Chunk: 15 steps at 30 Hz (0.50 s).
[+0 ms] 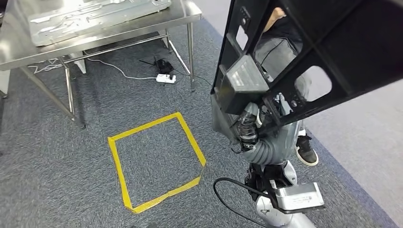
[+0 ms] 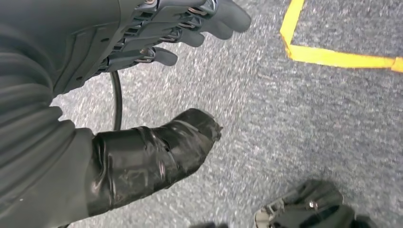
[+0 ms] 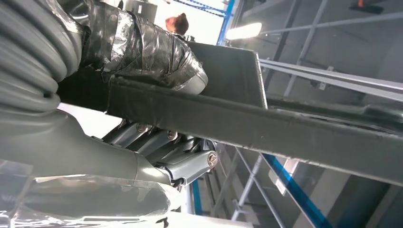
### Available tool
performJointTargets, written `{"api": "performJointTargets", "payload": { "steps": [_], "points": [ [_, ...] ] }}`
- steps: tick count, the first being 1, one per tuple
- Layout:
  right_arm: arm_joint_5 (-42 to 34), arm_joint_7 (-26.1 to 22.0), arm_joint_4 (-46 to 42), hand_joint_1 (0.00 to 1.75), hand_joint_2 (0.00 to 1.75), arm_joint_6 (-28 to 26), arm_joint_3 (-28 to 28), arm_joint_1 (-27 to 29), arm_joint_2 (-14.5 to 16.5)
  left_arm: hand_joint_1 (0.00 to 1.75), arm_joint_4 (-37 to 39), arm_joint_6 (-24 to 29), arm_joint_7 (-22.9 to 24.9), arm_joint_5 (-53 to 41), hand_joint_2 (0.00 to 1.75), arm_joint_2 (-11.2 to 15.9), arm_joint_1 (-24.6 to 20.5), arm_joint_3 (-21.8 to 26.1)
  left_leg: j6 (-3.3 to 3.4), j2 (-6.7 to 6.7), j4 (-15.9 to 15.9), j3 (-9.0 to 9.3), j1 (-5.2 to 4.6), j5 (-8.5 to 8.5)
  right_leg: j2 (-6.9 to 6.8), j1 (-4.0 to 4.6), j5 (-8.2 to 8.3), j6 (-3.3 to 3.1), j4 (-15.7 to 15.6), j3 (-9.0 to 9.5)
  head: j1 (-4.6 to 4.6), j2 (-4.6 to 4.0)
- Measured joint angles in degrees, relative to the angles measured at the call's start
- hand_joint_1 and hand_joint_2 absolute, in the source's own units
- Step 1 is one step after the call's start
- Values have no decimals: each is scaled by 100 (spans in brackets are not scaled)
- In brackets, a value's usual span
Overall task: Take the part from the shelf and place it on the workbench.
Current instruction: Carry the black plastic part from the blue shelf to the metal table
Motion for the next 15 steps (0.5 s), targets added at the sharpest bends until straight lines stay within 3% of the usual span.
{"api": "performJointTargets", "payload": {
  "steps": [1, 2, 3, 5, 7, 8, 9, 12, 13, 15],
  "points": [
    [0, 1, 1, 175, 175, 2, 1, -5, 2, 0, 1, 2, 3, 2, 175, 5, 16, 0, -35, 4, 2, -9, 6, 3, -69, -6, 11, -37, -28, 25, 1, 0],
    [0, 1, 2, 175, 175, 9, 1, -10, 7, 0, 1, 3, 5, 3, 175, 9, 27, 0, -67, 101, 66, -40, -2, -34, -143, -17, 21, -78, -56, 55, -15, 0],
    [0, -1, 2, 175, 175, 17, 1, -14, 11, 0, 2, 5, 7, 5, 175, 12, 29, 0, -92, 261, 241, -121, -13, -125, -226, -31, 27, -116, -86, 88, -27, 0],
    [0, -4, 3, 175, 175, 30, 1, -12, 19, 0, 2, 6, 8, 6, 175, 11, 12, 0, -136, 618, 897, -445, -15, -430, -400, -10, 10, -170, -101, 123, -49, 0],
    [0, -4, 8, 175, 175, 43, 1, -5, 18, 0, 2, 2, 9, 7, 175, 10, 5, 0, -171, 738, 1490, -767, 14, -618, -577, 8, -11, -190, -99, 134, -43, 0],
    [0, -3, 12, 175, 175, 56, 2, -3, 18, 0, 2, -1, 10, 7, 175, 10, 12, 0, -181, 761, 1524, -793, 26, -577, -659, 10, -21, -188, -98, 138, -43, 0],
    [0, -3, 16, 175, 175, 68, 1, -3, 18, 0, 2, -4, 13, 9, 175, 11, 20, 0, -185, 783, 1378, -718, 34, -464, -727, 10, -30, -180, -95, 144, -44, 0],
    [-2, -2, 21, 175, 175, 81, 0, -7, 18, 0, 2, -12, 20, 22, 175, 14, 17, 0, -121, 1059, 287, -111, 4, -79, -906, 30, -78, -112, -80, 182, -40, 0],
    [-2, -2, 21, 175, 175, 80, 0, -10, 18, 0, 2, -15, 22, 26, 175, 14, 9, 0, -87, 1132, 50, 21, -15, -37, -954, 41, -97, -73, -82, 198, -33, 0],
    [-2, 1, 21, 175, 175, 75, 2, -16, 18, 0, 2, -22, 25, 29, 175, 18, 5, 0, -32, 1084, -23, 45, -45, -58, -1043, 57, -125, 5, -102, 240, -18, 0]
  ]
}}
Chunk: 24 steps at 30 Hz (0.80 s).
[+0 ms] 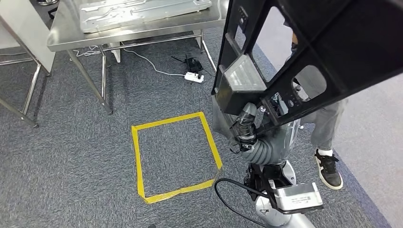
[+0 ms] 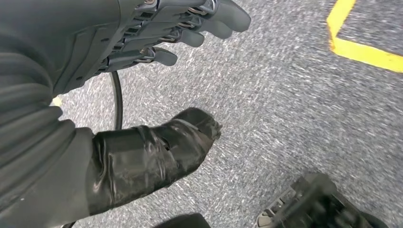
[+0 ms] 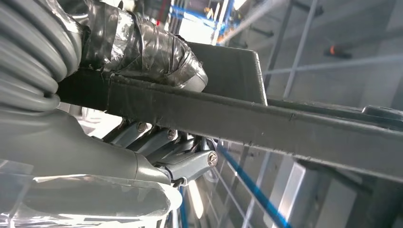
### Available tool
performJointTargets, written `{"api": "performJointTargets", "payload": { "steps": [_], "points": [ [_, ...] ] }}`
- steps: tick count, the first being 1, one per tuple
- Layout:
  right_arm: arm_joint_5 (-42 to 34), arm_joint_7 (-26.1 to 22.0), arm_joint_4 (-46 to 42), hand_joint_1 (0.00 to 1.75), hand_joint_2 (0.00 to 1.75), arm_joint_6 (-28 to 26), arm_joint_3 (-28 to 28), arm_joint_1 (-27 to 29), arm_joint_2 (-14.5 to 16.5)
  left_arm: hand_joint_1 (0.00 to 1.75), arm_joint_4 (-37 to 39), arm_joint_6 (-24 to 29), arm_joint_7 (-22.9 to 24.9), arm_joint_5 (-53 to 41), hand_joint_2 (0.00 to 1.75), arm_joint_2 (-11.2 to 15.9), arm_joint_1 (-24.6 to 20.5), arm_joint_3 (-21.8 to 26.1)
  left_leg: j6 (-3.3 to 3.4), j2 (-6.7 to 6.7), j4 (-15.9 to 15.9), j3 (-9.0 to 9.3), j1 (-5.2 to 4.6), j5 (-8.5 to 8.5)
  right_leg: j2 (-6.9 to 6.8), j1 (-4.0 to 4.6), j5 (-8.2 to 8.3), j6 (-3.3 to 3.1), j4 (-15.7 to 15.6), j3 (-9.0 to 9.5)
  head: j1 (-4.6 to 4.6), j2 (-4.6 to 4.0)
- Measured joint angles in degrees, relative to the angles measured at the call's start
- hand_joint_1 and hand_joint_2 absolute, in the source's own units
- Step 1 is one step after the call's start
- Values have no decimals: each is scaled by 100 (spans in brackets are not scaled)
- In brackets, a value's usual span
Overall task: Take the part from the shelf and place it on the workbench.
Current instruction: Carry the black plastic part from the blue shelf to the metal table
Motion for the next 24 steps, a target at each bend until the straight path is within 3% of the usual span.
{"api": "performJointTargets", "payload": {
  "steps": [1, 3, 5, 7, 8, 9, 10, 12, 14, 16, 17, 19, 21, 22, 23, 24],
  "points": [
    [0, 0, 0, 175, 175, -2, 1, -3, 0, 0, 0, -2, 1, 2, 175, 2, 7, 0, 37, -62, -15, 13, 12, 5, -16, -9, -14, 44, -10, 25, 4, 0],
    [-1, -1, 1, 175, 175, -4, 1, -8, 0, 0, 0, -5, 2, 6, 175, 5, 20, 0, 107, -178, -71, 59, 38, 28, 177, -28, -138, 104, 124, 6, 25, 0],
    [-1, -2, 3, 175, 175, -7, 1, -2, -1, 0, 0, -8, 2, 9, 175, 4, 13, 0, 160, -293, -96, 89, 48, 42, 480, -32, -467, 123, 709, -262, 66, 0],
    [0, -3, 9, 175, 175, -8, 1, 17, -3, 0, 0, -12, 1, 10, 175, 4, 6, 0, 185, -433, -91, 86, 36, 39, 576, -22, -732, 122, 1427, -649, 90, 0],
    [-1, -3, 14, 175, 175, -7, 1, 26, -4, 0, 0, -14, 2, 11, 175, 4, 10, 0, 188, -513, -85, 87, 32, 36, 587, -20, -713, 121, 1577, -758, 93, 0],
    [-1, -2, 18, 175, 175, -7, 1, 29, -4, 0, 0, -15, 2, 11, 175, 5, 14, 0, 186, -597, -76, 89, 31, 32, 595, -23, -580, 115, 1503, -763, 97, 0],
    [-2, -2, 20, 175, 175, -7, 1, 30, -4, 0, 0, -17, 2, 12, 175, 4, 17, 0, 179, -685, -62, 93, 32, 26, 624, -28, -356, 104, 1214, -664, 102, 0],
    [-2, -3, 22, 175, 175, -7, 1, 27, -4, 0, 0, -19, 2, 12, 175, 0, 16, 0, 144, -846, -18, 81, 37, 7, 849, -52, 15, 71, 452, -358, 115, 0],
    [-4, -2, 25, 175, 175, -5, 1, 24, -5, 0, 0, -21, -1, 11, 175, -2, 15, 0, 82, -970, 3, 39, 51, 2, 1031, -48, 103, 38, 89, -213, 131, 0],
    [-6, 2, 26, 175, 175, -2, 1, 17, -4, 0, 0, -21, -9, 3, 175, 2, 28, 0, 1, -1081, -19, 8, 73, 22, 968, -32, 110, -19, 50, -185, 143, 0],
    [-7, 3, 26, 175, 175, -1, 1, 12, -2, 0, 0, -20, -13, -1, 175, 4, 41, 0, -31, -1083, 0, -5, 78, 16, 907, -38, 125, -57, 11, -150, 145, 0],
    [-7, 2, 26, 175, 175, -2, 1, 3, 5, 0, 0, -16, -25, -5, 175, 9, 46, 0, -81, -832, 288, -148, 54, -138, 760, -59, 157, -134, -75, -78, 109, 0],
    [-15, 2, 27, 175, 175, -6, 2, 10, 7, 0, 0, -14, -33, -5, 175, 9, 25, 0, -116, -466, 965, -501, 44, -448, 599, -29, 146, -182, -95, -46, 74, 0],
    [-19, 2, 29, 175, 175, -6, 2, 17, 6, 0, 0, -14, -34, -5, 175, 9, 16, 0, -130, -377, 1289, -684, 51, -559, 514, -15, 132, -193, -89, -44, 73, 0],
    [-25, 5, 31, 175, 175, -5, 3, 23, 6, 0, 0, -15, -34, -4, 175, 9, 17, 0, -140, -333, 1470, -796, 59, -583, 434, -7, 113, -199, -81, -39, 72, 0],
    [-29, 7, 32, 175, 175, -4, 3, 26, 5, 0, 0, -16, -34, -2, 175, 9, 22, 0, -146, -309, 1446, -799, 64, -508, 370, -5, 92, -193, -72, -31, 70, 0]
  ]
}}
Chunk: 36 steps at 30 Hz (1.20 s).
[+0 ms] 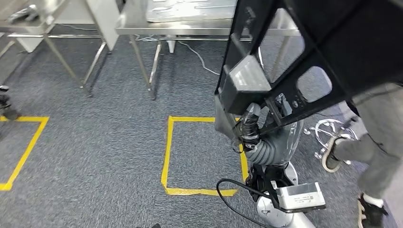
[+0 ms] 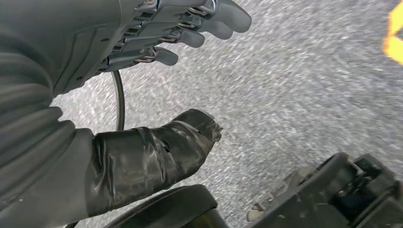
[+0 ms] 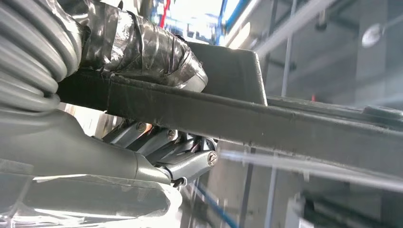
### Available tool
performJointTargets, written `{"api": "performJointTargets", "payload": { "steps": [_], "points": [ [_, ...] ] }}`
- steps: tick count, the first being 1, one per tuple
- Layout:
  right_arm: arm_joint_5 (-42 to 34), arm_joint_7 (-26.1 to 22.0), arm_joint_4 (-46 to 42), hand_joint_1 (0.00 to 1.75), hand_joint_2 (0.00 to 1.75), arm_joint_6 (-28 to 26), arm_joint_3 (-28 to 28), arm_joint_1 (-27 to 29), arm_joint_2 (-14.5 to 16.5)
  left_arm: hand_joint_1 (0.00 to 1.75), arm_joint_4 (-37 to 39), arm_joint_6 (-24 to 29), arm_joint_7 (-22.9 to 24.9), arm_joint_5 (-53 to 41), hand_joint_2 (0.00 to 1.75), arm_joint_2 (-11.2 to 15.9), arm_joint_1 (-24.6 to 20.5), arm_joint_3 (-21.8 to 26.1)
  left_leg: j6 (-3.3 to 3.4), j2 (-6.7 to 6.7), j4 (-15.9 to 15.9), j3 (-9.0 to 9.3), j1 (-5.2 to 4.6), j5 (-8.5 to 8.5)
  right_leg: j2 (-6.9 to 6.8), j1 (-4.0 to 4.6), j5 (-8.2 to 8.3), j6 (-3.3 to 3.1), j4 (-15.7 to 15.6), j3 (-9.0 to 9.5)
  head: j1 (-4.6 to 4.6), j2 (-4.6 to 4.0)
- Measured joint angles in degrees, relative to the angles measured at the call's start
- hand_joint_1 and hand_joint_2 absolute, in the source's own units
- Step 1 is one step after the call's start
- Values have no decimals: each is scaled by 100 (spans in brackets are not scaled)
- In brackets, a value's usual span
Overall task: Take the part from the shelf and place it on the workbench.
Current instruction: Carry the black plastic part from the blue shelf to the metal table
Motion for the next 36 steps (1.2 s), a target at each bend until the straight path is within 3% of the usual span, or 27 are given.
{"api": "performJointTargets", "payload": {
  "steps": [2, 4, 7, 9, 11, 13, 14, 15, 16, 18, 19, 20, 22, 25, 28, 29, 30, 31, 33, 34, 36],
  "points": [
    [-49, -19, 0, 175, 175, 0, 0, 0, 0, 0, 0, -7, -1, 5, 175, 0, 11, 0, 2, 58, -623, 318, 7, 345, -92, -1, -50, 35, 25, 31, -1, 0],
    [-188, -98, -3, 175, 175, -3, 0, -3, 1, 0, 0, -38, -6, 25, 175, 0, 9, 0, 46, 119, -1254, 666, -14, 548, -150, 22, -106, 93, 58, 44, 7, 0],
    [-439, -258, -15, 175, 175, -3, 0, -6, 2, 0, 0, -103, -21, 60, 175, 5, 30, 0, 155, 108, -1417, 747, -44, 526, -183, 45, -141, 176, 56, 62, 19, 0],
    [-541, -315, -27, 175, 175, -1, 0, -2, 2, 0, 0, -129, -39, 66, 175, 2, 44, 0, 227, 86, -1444, 783, -35, 512, -119, 27, -215, 238, 119, 49, 27, 0],
    [-583, -343, -35, 175, 175, -1, -1, 6, 2, 0, 0, -137, -58, 67, 175, -4, 37, 0, 288, 63, -1472, 829, -28, 495, 35, 13, -459, 266, 584, -171, 49, 0],
    [-597, -368, -36, 175, 175, -1, -1, 32, 2, 0, 0, -141, -68, 66, 175, -4, 23, 0, 332, 26, -1468, 852, -47, 465, 150, 18, -739, 260, 1382, -618, 63, 0],
    [-599, -376, -36, 175, 175, -1, -1, 51, 2, 0, 0, -142, -69, 66, 175, -4, 21, 0, 346, 1, -1462, 866, -59, 448, 173, 23, -768, 253, 1663, -810, 66, 0],
    [-601, -382, -36, 175, 175, -1, -1, 67, 2, 0, 0, -142, -71, 65, 175, -4, 22, 0, 353, -30, -1455, 886, -69, 429, 181, 27, -683, 241, 1737, -905, 66, 0],
    [-602, -388, -36, 175, 175, -2, -2, 77, 2, 0, 0, -142, -72, 63, 175, -4, 24, 0, 354, -61, -1445, 915, -77, 406, 188, 33, -485, 220, 1571, -882, 65, 0],
    [-603, -401, -37, 175, 175, -3, -1, 83, 2, 0, 0, -142, -78, 60, 175, -9, 24, 0, 340, -122, -1428, 979, -89, 354, 232, 55, -17, 156, 830, -609, 65, 0],
    [-603, -409, -42, 175, 175, -3, -1, 81, 2, 0, 0, -142, -81, 58, 175, -12, 20, 0, 324, -146, -1418, 993, -94, 331, 261, 70, 108, 125, 487, -466, 64, 0],
    [-604, -415, -47, 175, 175, -3, -1, 81, 2, 0, 0, -142, -84, 58, 175, -15, 17, 0, 301, -163, -1416, 995, -94, 318, 284, 87, 151, 101, 277, -375, 64, 0],
    [-605, -420, -61, 175, 175, -3, -2, 81, 2, 0, 0, -142, -87, 57, 175, -20, 18, 0, 240, -178, -1430, 985, -85, 304, 295, 108, 110, 67, 154, -319, 66, 0],
    [-605, -423, -81, 175, 175, -3, -1, 82, 6, 0, 0, -141, -91, 56, 175, -25, 20, 0, 146, -113, -1231, 906, -79, 189, 264, 58, 116, -6, 55, -212, 57, 1],
    [-609, -426, -92, 175, 175, -3, -1, 87, 14, 0, 0, -140, -96, 57, 175, -24, 17, 0, 62, -43, -230, 355, -50, -187, 216, 47, 48, -65, 29, -102, 39, 0],
    [-609, -426, -92, 175, 175, -3, -1, 93, 15, 0, 0, -140, -96, 57, 175, -24, 25, 0, 37, -38, 55, 166, -33, -239, 209, 46, 15, -65, 33, -71, 39, 0],
    [-610, -426, -92, 175, 175, -3, -1, 98, 15, 0, 0, -140, -96, 58, 175, -24, 34, 0, 17, -31, 143, 69, -14, -178, 205, 43, -21, -56, 38, -33, 38, 0],
    [-610, -426, -93, 175, 175, -3, -1, 100, 15, 0, 0, -140, -96, 58, 175, -24, 40, 0, 1, -19, 4, 89, 4, -7, 204, 36, -64, -40, 44, 14, 38, 0],
    [-612, -426, -94, 175, 175, -3, -1, 102, 16, 0, 0, -140, -96, 58, 175, -24, 41, 0, -14, 31, -711, 384, 27, 434, 203, 21, -165, 10, 59, 112, 39, 0],
    [-612, -426, -96, 175, 175, -3, -1, 98, 17, 0, 0, -141, -97, 58, 175, -25, 36, 0, -2, 51, -1046, 538, 18, 546, 203, 24, -215, 46, 73, 138, 31, 0],
    [-612, -425, -103, 175, 175, -3, -1, 94, 19, 0, 0, -142, -100, 57, 175, -28, 28, 0, 67, 66, -1326, 676, -9, 533, 203, 44, -268, 120, 75, 163, 32, 0]
  ]
}}
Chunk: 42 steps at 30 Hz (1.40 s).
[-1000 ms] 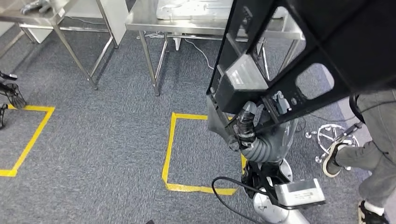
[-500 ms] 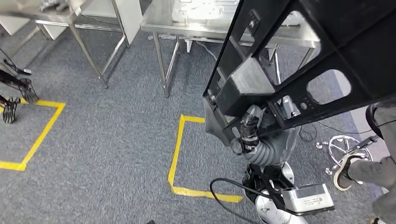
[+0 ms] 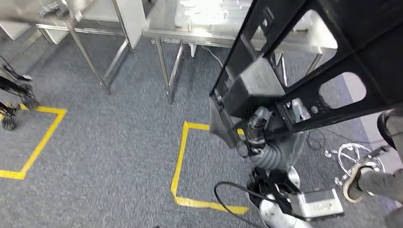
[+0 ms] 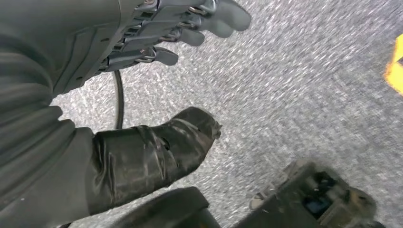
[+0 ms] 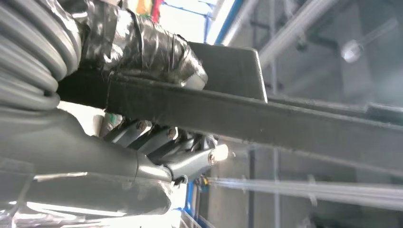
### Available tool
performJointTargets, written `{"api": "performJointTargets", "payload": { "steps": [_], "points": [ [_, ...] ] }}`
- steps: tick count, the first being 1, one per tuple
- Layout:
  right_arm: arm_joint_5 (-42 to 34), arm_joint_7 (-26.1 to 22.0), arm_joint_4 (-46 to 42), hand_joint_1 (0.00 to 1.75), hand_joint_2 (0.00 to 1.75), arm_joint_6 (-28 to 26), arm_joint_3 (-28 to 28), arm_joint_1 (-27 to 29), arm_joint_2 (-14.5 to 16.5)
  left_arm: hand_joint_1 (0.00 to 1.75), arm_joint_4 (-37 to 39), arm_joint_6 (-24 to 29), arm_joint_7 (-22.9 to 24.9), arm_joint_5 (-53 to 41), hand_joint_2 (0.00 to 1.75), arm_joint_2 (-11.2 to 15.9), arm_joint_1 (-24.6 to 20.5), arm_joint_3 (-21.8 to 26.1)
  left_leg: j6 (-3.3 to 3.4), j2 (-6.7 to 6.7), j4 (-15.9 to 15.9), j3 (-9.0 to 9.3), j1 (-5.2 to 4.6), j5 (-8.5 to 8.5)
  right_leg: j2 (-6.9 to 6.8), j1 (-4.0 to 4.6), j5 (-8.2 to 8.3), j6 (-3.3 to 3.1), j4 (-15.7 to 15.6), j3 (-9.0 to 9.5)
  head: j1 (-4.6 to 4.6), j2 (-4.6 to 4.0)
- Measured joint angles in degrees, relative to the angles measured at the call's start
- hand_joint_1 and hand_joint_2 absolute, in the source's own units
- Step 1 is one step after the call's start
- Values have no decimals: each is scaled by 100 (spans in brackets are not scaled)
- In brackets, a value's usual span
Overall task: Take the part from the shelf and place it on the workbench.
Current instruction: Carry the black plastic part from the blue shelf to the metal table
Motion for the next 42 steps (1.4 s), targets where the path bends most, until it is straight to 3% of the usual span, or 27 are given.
{"api": "performJointTargets", "payload": {
  "steps": [2, 4, 5, 8, 9, 10, 13, 15, 19, 22, 24, 25, 26, 28, 30, 33, 35, 38, 39, 40, 41, 42],
  "points": [
    [0, 1, -9, 175, 175, 0, 1, -1, 1, 0, 0, 1, -1, 0, 175, 2, 2, 0, 97, -23, -36, 37, -8, -49, 0, 4, -9, 49, 3, 43, 11, 1],
    [0, 0, -13, 175, 175, 0, 0, -3, 1, 0, 0, 4, -1, 1, 175, 9, 6, 0, 182, -41, -77, 132, -6, -88, 6, -11, -50, 78, 238, -37, 27, 1],
    [0, 0, -14, 175, 175, 0, 0, -4, 1, 0, 0, 5, -2, 1, 175, 11, 4, 0, 220, -49, -97, 187, -6, -109, 10, -15, -116, 88, 513, -185, 34, 1],
    [0, -3, -11, 175, 175, -2, -1, 7, 1, 0, 0, -1, -4, 1, 175, 10, -2, 1, 279, -69, -108, 309, -29, -209, 20, -8, -466, 107, 1509, -881, 53, 0],
    [0, -5, -10, 175, 175, -4, -1, 14, 1, 0, 0, -3, -5, 1, 175, 11, 3, 1, 282, -80, -107, 357, -38, -250, 21, -7, -493, 104, 1624, -1040, 54, 0],
    [0, -6, -10, 175, 175, -7, -1, 19, 1, 0, 0, -4, -7, 2, 175, 11, 8, 0, 282, -94, -107, 415, -47, -294, 23, -6, -404, 92, 1547, -1103, 54, 0],
    [0, -13, -9, 175, 175, -19, -2, 21, 1, 0, 0, -8, -16, 3, 175, 6, 6, 1, 254, -134, -108, 605, -71, -437, 39, 23, 327, 8, 570, -876, 49, 0],
    [5, -19, -10, 175, 175, -36, -2, 19, 1, 0, 0, -15, -21, 7, 175, -2, -4, 2, 199, -150, -120, 643, -65, -494, 57, 73, 546, -52, 177, -778, 32, 1],
    [92, -1, -12, 175, 175, -104, -2, 13, 7, 0, 0, -18, -33, 12, 175, -9, -4, 2, 71, -127, 92, 599, -48, -497, 52, 66, 564, -154, 18, -611, 23, 0],
    [245, 2, -12, 175, 175, -151, -2, -6, 13, 0, 0, -22, -39, 10, 175, -9, -25, 2, 4, -98, 983, 57, -25, -753, 31, 47, 490, -227, -26, -470, 19, 0],
    [259, 3, -12, 175, 175, -181, -2, 0, 14, 0, 0, -26, -40, 11, 175, -9, -12, 2, -39, -93, 1432, -334, -5, -953, 32, 43, 421, -234, -24, -399, 18, 0],
    [232, 4, -12, 175, 175, -191, -2, 6, 14, 0, 0, -26, -39, 12, 175, -9, -2, 2, -57, -90, 1425, -424, 4, -923, 40, 39, 380, -228, -23, -348, 19, 0],
    [181, 2, -12, 175, 175, -191, -2, 9, 14, 0, 0, -26, -39, 12, 175, -8, 2, 2, -71, -89, 1220, -410, 13, -760, 61, 34, 339, -213, -20, -291, 18, 0],
    [39, -13, -12, 175, 175, -179, -2, 8, 14, 0, 0, -26, -38, 16, 175, -7, 3, 4, -90, -137, 486, -214, 29, -230, 107, 29, 249, -162, 0, -185, 18, 0],
    [-119, -48, -11, 175, 175, -154, -2, -3, 14, 0, 0, -27, -36, 27, 175, -7, 5, 10, -57, -200, 18, -54, 24, 4, 167, 34, 174, -94, 30, -165, 18, 0],
    [-256, -94, -12, 175, 175, -112, -5, -11, 14, 0, 2, -23, -30, 53, 175, 3, 18, 13, 54, -156, -37, -2, 16, 19, 243, 31, 97, 3, 51, -179, 21, 0],
    [-285, -103, -16, 175, 175, -94, -12, -20, 14, 0, 2, -19, -30, 59, 175, 4, -1, 14, 131, -80, -72, 60, 25, -5, 196, 25, -38, 49, 296, -286, 43, 0],
    [-289, -104, -17, 175, 175, -90, -19, -11, 14, 0, 2, -18, -31, 61, 175, 7, -14, 17, 214, 27, -90, 163, -9, -96, 125, 8, -403, 79, 1333, -874, 68, 0],
    [-289, -104, -16, 175, 175, -92, -19, 1, 14, 0, 2, -18, -31, 61, 175, 8, -11, 17, 222, 64, -89, 202, -19, -134, 121, 4, -422, 82, 1585, -1062, 68, 0],
    [-290, -104, -15, 175, 175, -95, -19, 10, 13, 0, 2, -18, -31, 62, 175, 9, -9, 17, 226, 102, -89, 249, -28, -174, 114, 1, -328, 80, 1644, -1162, 68, 0],
    [-290, -105, -14, 175, 175, -98, -19, 14, 13, 0, 2, -18, -31, 62, 175, 9, -8, 17, 224, 137, -89, 304, -34, -217, 95, 1, -132, 71, 1490, -1154, 69, 0],
    [-291, -107, -13, 175, 175, -99, -19, 14, 13, 0, 2, -18, -31, 62, 175, 8, -8, 17, 216, 166, -88, 371, -38, -262, 61, 2, 141, 55, 1146, -1045, 68, 0]
  ]
}}
